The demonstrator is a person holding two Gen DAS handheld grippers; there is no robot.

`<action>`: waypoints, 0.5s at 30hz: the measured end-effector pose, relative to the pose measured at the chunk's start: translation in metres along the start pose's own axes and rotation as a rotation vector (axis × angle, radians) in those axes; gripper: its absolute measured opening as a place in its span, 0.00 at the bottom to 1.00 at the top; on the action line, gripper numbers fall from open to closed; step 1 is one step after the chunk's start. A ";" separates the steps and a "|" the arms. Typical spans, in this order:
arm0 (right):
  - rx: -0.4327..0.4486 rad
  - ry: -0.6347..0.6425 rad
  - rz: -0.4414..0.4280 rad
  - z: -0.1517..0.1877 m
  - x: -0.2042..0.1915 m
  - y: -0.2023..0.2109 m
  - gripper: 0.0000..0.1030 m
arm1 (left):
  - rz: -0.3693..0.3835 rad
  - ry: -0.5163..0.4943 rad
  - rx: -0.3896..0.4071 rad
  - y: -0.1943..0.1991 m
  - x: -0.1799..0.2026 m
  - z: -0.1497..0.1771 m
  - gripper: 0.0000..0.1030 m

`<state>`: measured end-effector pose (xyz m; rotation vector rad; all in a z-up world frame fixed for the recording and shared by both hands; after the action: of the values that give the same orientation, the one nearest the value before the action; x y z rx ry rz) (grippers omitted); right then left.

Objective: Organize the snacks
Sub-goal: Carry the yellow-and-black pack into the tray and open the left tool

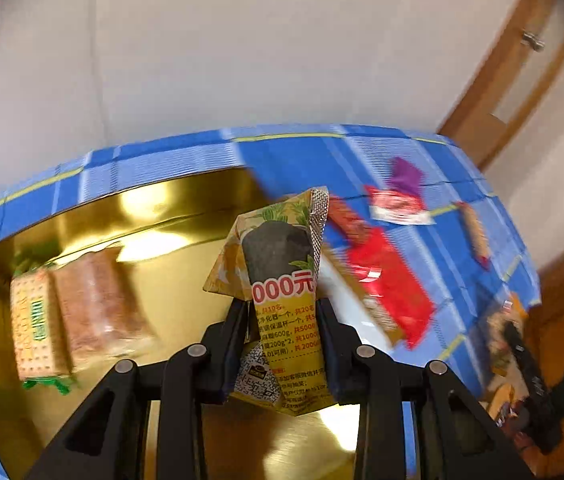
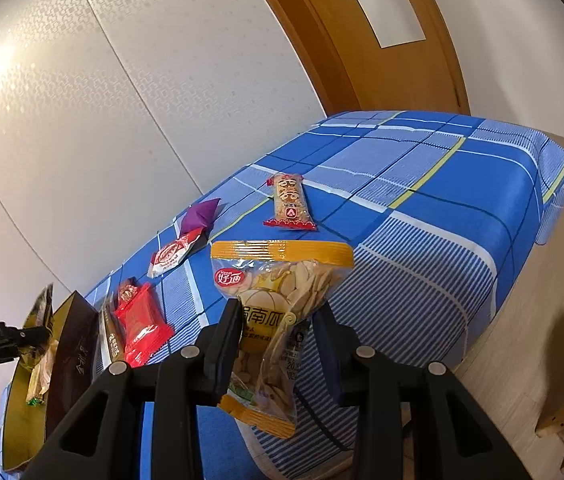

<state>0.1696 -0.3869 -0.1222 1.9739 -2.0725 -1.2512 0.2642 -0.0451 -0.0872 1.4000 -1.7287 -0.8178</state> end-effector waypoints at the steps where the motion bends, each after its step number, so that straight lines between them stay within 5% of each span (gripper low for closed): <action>1: 0.001 -0.002 -0.001 0.000 0.000 0.000 0.36 | -0.013 0.014 -0.006 -0.004 -0.008 0.000 0.34; 12: 0.005 0.000 -0.005 0.000 0.000 0.000 0.36 | -0.178 0.100 -0.039 -0.040 -0.062 -0.004 0.34; 15: 0.003 0.002 -0.004 0.001 0.000 -0.001 0.36 | -0.185 0.103 -0.015 -0.039 -0.067 -0.006 0.50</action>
<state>0.1698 -0.3866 -0.1230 1.9803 -2.0726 -1.2471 0.2960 0.0125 -0.1275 1.5816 -1.5292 -0.8405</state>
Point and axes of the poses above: each gripper's, at about its wrist camera, not at the fingertips, and y roughly against the way its jaws point, x to its right, z to its underside, the point moved 5 cm from there along -y, roughly the way its jaws point, and after that the axes turned 6 degrees about -y, right-handed, at the moved point
